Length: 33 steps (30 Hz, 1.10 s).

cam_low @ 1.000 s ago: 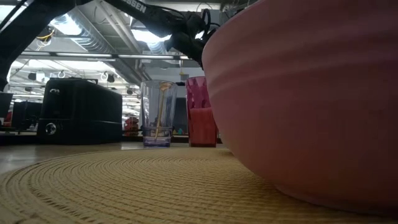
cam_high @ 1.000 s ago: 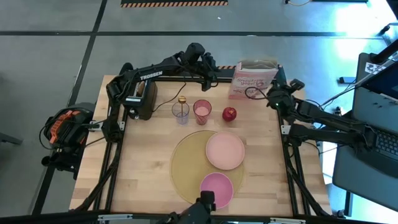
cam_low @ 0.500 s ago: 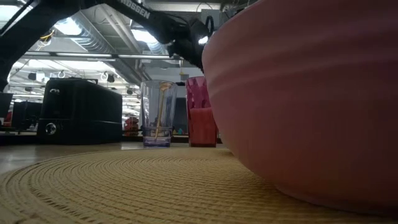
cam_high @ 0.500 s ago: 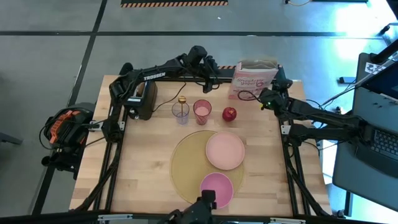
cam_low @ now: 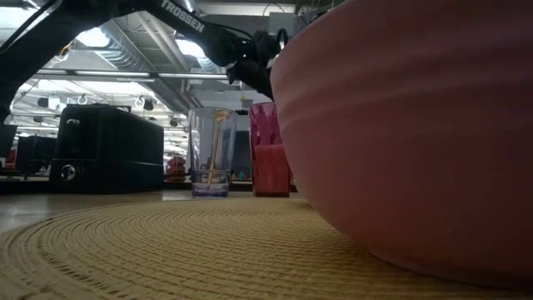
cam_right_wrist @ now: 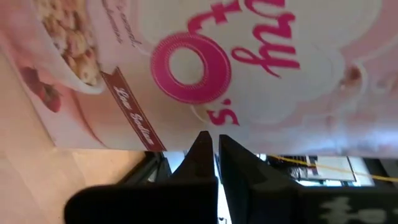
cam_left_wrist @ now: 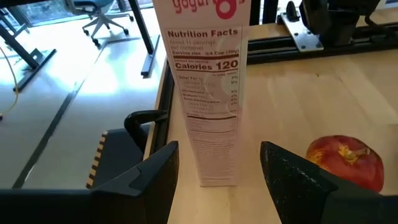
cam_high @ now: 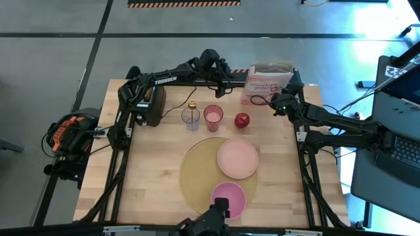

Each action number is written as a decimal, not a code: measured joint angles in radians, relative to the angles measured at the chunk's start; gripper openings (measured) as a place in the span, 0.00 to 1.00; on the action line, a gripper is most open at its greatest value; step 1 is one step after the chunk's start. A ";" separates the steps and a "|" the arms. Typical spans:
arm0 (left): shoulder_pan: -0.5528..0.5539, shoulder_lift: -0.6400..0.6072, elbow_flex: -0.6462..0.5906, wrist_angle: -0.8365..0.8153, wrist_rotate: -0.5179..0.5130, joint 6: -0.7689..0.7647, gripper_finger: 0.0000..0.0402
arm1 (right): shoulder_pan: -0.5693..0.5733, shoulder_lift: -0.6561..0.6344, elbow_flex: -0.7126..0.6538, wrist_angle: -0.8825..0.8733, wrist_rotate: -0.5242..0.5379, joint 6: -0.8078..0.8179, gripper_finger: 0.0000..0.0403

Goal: Arrange a breakfast setting
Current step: Pour the cereal from the pink cereal box into the pink bowl

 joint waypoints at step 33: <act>-0.003 0.006 0.000 0.059 0.069 -0.013 0.54 | -0.008 0.000 0.000 0.096 0.083 0.024 0.07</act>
